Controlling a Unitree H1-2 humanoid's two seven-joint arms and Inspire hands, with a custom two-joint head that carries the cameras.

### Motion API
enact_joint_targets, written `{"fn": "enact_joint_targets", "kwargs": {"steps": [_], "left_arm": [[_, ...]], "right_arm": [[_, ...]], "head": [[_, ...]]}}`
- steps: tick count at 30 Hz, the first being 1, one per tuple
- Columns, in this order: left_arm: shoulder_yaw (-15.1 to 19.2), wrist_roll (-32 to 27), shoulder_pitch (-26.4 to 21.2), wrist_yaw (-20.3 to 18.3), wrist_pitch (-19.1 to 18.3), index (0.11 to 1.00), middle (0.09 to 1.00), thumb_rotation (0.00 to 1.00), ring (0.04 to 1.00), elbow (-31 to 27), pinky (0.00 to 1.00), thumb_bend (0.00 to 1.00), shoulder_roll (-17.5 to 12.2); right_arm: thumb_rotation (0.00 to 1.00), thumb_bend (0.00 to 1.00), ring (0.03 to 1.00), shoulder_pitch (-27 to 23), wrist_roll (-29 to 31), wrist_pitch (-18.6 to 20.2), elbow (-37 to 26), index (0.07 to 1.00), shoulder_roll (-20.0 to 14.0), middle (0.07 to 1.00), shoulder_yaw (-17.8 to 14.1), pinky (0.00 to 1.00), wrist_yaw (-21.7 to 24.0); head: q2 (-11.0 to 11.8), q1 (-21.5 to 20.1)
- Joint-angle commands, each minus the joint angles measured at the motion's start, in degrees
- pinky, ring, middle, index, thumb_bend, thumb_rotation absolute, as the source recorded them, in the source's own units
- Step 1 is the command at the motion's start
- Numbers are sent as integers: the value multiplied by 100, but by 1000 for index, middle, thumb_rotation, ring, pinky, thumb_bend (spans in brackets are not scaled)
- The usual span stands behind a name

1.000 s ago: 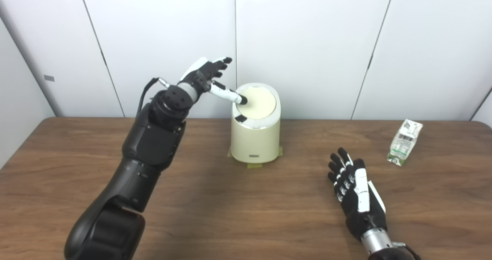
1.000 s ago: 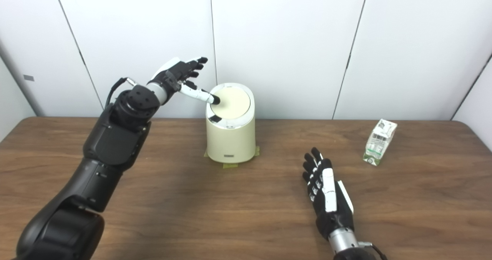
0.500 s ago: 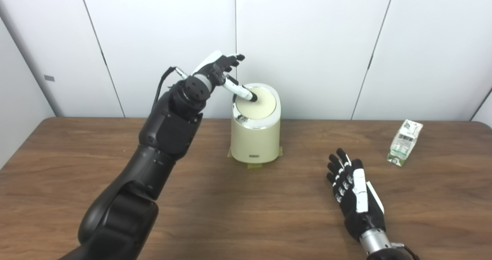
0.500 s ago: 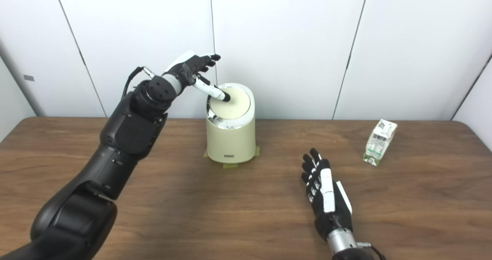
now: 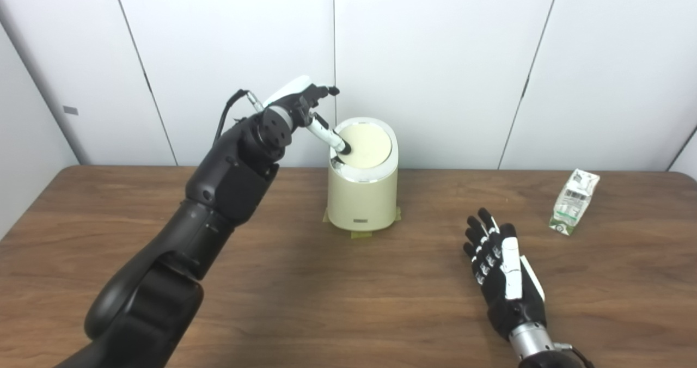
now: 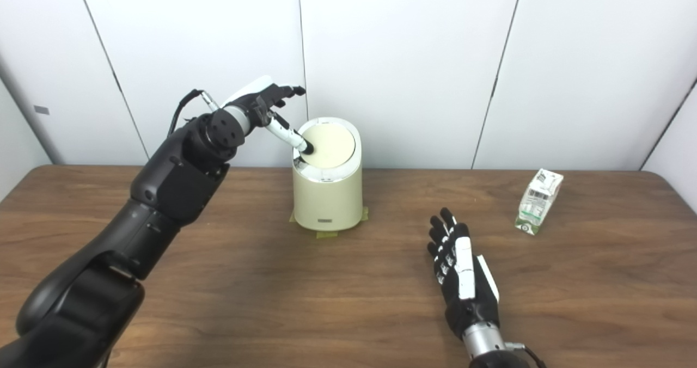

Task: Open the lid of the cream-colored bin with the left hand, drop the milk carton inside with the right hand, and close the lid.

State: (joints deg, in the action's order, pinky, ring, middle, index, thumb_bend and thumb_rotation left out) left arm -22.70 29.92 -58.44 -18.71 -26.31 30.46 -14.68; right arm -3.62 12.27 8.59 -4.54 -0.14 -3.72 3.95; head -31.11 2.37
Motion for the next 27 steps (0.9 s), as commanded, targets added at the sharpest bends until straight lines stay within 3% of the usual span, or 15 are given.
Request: {"fn": "enact_joint_targets", "kwargs": {"steps": [1,8,18,27], "left_arm": [[-99,208,-468,31,182,929,986,0,944,-56,859,844,-118],[-474,618,-460,154,356,921,969,0,932,18,818,863,-195],[-526,760,-319,346,681,916,943,0,871,170,775,848,-119],[-631,927,-426,388,771,922,948,0,909,244,775,853,68]], "right_arm": [[1000,641,986,-201,52,-156,-146,988,8,969,-16,1000,20],[1000,647,981,-228,37,-227,-64,988,31,968,-6,1000,31],[1000,633,983,-219,44,-236,-68,989,51,969,-36,1000,24],[1000,624,983,-229,62,-220,-56,992,56,971,-53,1000,32]], "head": [[-5,7],[77,-58],[61,-67],[42,-61]]}}
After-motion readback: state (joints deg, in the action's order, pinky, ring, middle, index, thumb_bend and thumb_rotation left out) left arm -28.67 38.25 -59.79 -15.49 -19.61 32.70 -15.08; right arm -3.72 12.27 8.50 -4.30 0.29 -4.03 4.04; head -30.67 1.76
